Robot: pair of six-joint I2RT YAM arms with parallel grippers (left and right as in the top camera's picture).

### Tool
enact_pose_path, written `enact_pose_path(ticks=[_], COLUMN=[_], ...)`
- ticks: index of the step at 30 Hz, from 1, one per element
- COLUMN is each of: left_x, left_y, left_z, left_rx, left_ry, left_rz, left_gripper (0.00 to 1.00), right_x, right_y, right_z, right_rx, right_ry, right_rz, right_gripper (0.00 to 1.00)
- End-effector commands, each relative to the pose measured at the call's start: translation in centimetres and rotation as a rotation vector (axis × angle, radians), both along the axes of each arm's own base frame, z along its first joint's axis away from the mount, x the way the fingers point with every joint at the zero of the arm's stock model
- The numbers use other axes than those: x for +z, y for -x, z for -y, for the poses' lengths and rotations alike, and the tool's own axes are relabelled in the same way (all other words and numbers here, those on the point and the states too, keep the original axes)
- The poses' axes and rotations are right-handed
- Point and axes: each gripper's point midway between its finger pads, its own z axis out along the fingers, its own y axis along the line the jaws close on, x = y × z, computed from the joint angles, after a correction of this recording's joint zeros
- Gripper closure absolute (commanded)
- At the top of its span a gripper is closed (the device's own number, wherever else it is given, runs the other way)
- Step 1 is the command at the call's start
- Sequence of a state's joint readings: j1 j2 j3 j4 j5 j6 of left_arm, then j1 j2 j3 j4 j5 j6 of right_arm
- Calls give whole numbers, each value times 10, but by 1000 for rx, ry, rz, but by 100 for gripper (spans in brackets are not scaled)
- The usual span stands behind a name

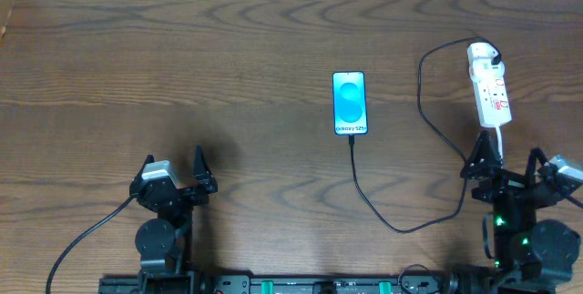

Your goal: Plug charger to phone and switch on socket

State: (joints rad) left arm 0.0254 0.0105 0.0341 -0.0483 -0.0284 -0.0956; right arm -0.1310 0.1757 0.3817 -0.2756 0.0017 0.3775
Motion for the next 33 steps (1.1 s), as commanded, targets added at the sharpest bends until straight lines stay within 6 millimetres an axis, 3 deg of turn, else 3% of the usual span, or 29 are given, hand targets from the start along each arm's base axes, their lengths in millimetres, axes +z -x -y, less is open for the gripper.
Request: enact_pose_path(ticks=[1, 7, 16, 23, 26, 33], left_x=[-19, -19, -19, -19, -19, -19], left_y=[0, 0, 0, 0, 0, 0], left_z=[-1, -1, -1, -1, -1, -1], left_rx=[5, 5, 5, 5, 5, 5], left_ry=[-16, -16, -16, -16, -16, -16], left_rz=[-48, -48, -48, -48, -48, -48], left_gripper=[7, 7, 7, 7, 7, 7], right_x=[-9, -31, -66, -75, -92, -92], right_y=[-5, -11, -15, -15, -15, -15], right_z=[-14, -18, -19, -24, -31, -30], right_rx=[79, 111, 118, 152, 204, 203], right_ry=[18, 32, 27, 196, 271, 342], right_rz=[65, 148, 112, 65, -5, -7], right_gripper=[1, 1, 1, 1, 1, 1])
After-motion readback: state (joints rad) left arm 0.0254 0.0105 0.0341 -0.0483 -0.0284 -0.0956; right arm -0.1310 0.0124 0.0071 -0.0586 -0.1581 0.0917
